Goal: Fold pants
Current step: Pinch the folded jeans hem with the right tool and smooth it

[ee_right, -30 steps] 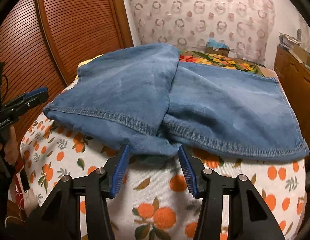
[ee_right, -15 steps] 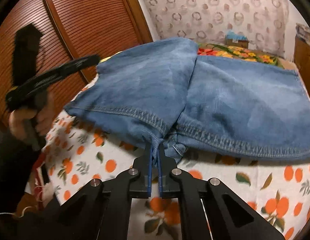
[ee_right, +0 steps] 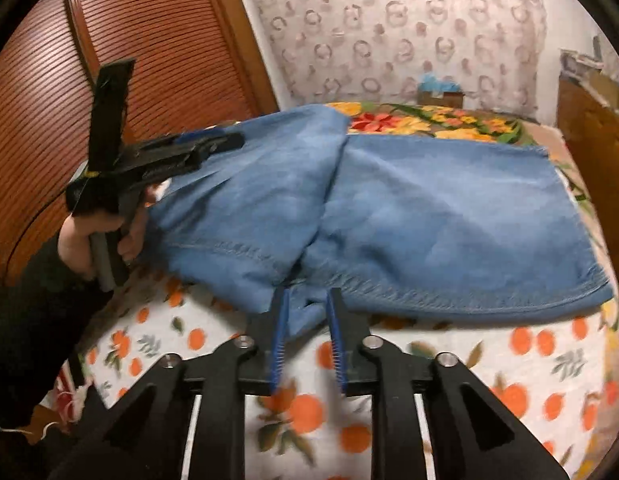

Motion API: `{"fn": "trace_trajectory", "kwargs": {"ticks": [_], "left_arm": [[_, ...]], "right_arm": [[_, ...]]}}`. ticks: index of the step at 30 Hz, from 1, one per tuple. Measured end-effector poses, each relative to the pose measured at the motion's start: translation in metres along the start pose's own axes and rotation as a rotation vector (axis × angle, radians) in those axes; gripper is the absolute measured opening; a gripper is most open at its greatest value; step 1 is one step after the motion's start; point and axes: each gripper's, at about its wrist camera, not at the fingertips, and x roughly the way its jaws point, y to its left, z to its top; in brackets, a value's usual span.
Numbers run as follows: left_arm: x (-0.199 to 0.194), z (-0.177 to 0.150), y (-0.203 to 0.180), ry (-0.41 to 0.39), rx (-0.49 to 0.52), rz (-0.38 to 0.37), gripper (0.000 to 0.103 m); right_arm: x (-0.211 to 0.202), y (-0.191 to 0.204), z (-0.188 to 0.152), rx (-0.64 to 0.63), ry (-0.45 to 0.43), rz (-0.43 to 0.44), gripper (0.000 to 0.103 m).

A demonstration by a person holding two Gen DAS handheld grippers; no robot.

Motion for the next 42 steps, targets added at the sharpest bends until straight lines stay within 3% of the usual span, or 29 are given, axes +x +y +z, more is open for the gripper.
{"fn": "trace_trajectory", "kwargs": {"ticks": [3, 7, 16, 24, 26, 29, 34, 42], "left_arm": [[0.007, -0.005, -0.002, 0.007, 0.001, -0.008, 0.049], [0.012, -0.011, -0.003, 0.017, 0.014, -0.006, 0.049], [0.018, -0.017, -0.005, 0.047, 0.021, 0.001, 0.049], [0.019, -0.02, -0.004, 0.046, 0.025, 0.006, 0.049], [0.019, -0.02, -0.003, 0.046, 0.016, 0.005, 0.049], [0.019, -0.022, 0.0, 0.043, 0.002, -0.003, 0.049], [0.017, -0.025, 0.007, 0.031, -0.027, -0.019, 0.049], [0.015, -0.027, 0.011, 0.033, -0.065, -0.037, 0.049]], "right_arm": [[0.009, -0.001, 0.004, -0.032, 0.007, -0.076, 0.033], [0.031, 0.001, 0.007, -0.036, 0.038, -0.091, 0.045], [0.051, -0.004, 0.017, -0.076, 0.08, -0.12, 0.052], [0.054, -0.007, 0.019, -0.078, 0.116, -0.122, 0.052], [0.053, -0.005, 0.019, -0.08, 0.123, -0.089, 0.031], [0.049, 0.0, 0.018, -0.102, 0.123, -0.099, 0.013], [0.032, -0.005, 0.015, -0.052, 0.11, -0.043, 0.007], [0.023, 0.001, 0.007, -0.065, 0.109, -0.071, 0.007]]}}
